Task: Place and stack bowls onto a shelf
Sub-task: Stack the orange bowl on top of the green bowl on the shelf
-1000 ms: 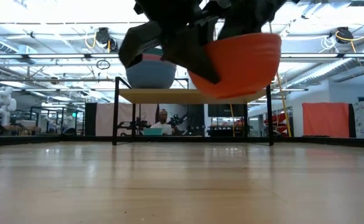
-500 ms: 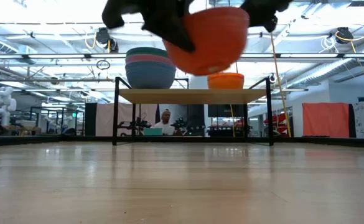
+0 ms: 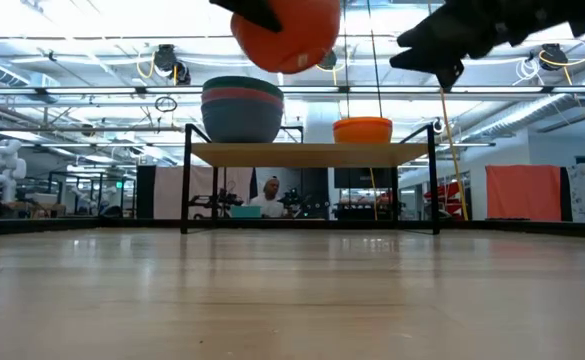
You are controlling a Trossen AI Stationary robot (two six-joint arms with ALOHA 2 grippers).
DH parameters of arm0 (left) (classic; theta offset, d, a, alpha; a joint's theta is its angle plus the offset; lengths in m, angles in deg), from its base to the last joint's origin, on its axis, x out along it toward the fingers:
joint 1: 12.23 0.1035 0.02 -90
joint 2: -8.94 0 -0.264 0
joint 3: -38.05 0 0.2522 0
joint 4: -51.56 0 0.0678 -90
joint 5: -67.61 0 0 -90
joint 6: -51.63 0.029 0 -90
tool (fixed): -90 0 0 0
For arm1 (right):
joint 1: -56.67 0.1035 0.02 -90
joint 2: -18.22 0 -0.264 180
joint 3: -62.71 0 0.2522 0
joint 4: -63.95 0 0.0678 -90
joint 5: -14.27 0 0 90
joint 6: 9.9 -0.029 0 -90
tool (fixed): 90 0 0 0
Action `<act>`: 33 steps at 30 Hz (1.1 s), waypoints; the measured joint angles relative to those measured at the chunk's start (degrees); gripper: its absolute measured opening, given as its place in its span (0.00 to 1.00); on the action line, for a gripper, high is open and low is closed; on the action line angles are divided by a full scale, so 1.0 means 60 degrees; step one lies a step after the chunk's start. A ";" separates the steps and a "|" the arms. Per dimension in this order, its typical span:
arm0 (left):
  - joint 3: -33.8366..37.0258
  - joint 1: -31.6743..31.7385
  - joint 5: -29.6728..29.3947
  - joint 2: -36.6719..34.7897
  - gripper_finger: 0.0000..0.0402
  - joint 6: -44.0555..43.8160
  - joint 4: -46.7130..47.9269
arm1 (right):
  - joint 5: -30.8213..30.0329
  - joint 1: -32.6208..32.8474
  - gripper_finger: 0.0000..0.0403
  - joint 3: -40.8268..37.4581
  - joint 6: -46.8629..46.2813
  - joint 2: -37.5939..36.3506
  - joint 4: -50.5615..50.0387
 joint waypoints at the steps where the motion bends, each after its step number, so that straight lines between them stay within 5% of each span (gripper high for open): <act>1: 0.0000 0.0105 0.0004 -0.0094 0.12 0.0000 -0.0003 | 0.0000 0.0085 0.46 -0.0197 0.0011 0.0024 0.0306; 23: -0.1028 0.3116 -0.0302 -0.0719 0.12 0.0654 0.0792 | -0.0425 0.1574 0.46 -0.1305 0.0293 0.2415 0.4086; 33: -0.1035 0.4412 0.0868 -0.0712 0.12 0.0012 0.1675 | -0.0812 0.2086 0.46 -0.1305 0.0324 0.3394 0.5141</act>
